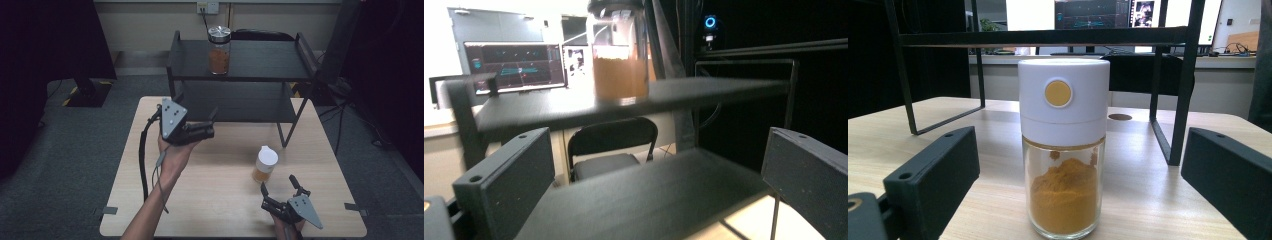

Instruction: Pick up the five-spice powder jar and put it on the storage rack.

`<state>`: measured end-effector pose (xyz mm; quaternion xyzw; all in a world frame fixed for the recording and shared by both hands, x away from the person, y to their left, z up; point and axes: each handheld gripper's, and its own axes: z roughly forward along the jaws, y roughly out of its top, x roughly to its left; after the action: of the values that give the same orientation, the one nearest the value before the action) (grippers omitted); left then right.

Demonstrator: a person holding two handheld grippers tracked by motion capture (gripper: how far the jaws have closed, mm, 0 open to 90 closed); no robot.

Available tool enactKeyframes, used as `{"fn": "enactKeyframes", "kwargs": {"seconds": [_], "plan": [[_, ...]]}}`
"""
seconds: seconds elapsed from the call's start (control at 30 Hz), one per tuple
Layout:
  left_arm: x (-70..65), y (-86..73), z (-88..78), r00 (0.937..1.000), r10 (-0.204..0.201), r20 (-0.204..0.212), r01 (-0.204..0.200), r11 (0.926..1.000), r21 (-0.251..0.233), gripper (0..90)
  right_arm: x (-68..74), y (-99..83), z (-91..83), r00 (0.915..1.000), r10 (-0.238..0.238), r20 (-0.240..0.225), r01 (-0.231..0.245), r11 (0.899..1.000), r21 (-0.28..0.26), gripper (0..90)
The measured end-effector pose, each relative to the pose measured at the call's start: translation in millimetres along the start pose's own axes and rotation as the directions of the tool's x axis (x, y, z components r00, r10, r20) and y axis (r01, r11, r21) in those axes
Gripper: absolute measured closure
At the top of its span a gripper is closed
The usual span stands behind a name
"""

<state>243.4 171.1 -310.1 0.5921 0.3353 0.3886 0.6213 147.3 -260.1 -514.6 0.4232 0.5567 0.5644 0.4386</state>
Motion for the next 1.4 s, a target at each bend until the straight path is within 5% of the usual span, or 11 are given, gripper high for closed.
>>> {"fn": "enactKeyframes", "kwargs": {"seconds": [0.13, 0.4, 0.8, 1.17, 1.4], "plan": [[-2.8, -21.3, -17.9, 0.9994, -0.008, -0.034, 0.009, 0.9997, 0.023, 0.0, 0.0, 0.0, 0.0, 1.0, 0.001, 0.0, -0.001, 1.0, 0.0, 1.0], [-8.2, -62.6, -41.3, 0.9906, -0.096, -0.097, 0.1, 0.9942, 0.038, 0.3, 0.4, -0.1, 0.0, 1.0, 0.0, 0.002, 0.0, 1.0, 0.0, 1.0], [-29.7, -106.7, -60.0, 0.9909, -0.058, -0.122, 0.065, 0.9962, 0.057, 0.3, 0.7, -0.1, 0.0, 1.0, 0.0, 0.004, 0.0, 1.0, -0.001, 0.9], [-25.2, -139.4, -73.1, 0.9821, -0.113, -0.15, 0.128, 0.9879, 0.088, 0.3, 1.1, -0.1, 0.1, 1.0, 0.0, 0.006, 0.0, 1.0, 0.0, 1.0], [-29.1, -161.9, -82.2, 0.9839, -0.096, -0.151, 0.106, 0.9926, 0.059, 0.3, 1.6, -0.1, 0.1, 1.0, 0.0, 0.01, 0.0, 1.0, -0.001, 1.0]]}}
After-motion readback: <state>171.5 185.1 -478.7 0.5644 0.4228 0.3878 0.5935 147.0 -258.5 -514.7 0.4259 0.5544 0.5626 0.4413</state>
